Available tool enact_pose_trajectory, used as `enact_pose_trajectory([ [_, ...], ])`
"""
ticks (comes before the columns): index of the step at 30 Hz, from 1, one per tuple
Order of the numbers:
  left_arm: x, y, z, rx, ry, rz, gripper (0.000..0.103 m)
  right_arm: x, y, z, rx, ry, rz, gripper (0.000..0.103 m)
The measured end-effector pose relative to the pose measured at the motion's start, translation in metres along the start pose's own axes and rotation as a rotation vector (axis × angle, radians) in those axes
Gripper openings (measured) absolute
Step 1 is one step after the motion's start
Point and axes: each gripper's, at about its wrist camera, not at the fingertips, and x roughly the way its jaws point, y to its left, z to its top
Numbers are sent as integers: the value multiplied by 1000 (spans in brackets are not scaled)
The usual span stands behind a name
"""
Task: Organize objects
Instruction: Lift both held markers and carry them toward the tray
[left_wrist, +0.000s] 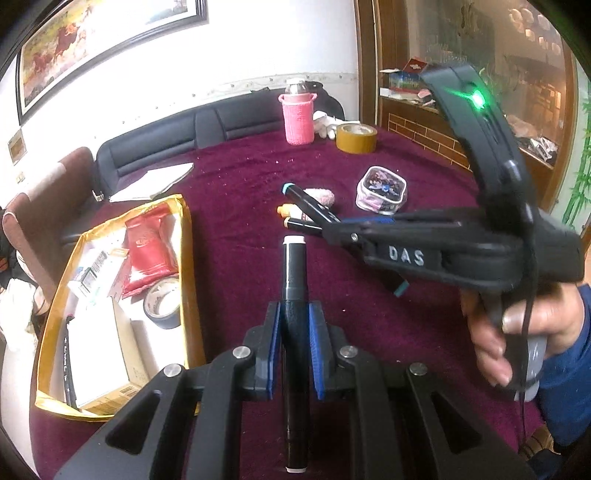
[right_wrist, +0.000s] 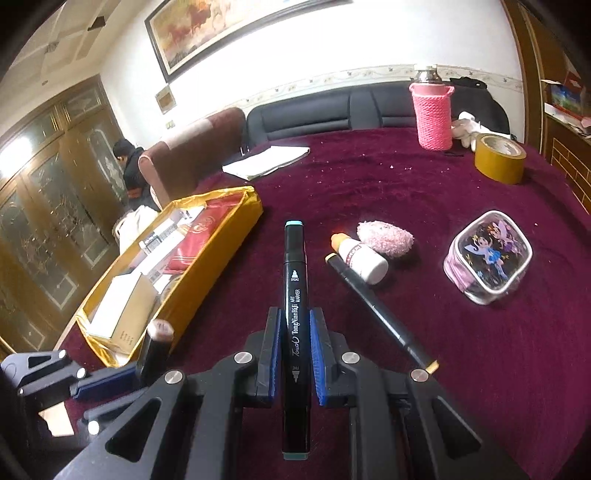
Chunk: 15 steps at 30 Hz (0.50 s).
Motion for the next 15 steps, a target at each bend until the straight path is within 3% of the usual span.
enact_pose_trajectory([
  [15,-42,37,-3,-97,-95,-45,14,-19,38,-11,-23,-25,9,17],
])
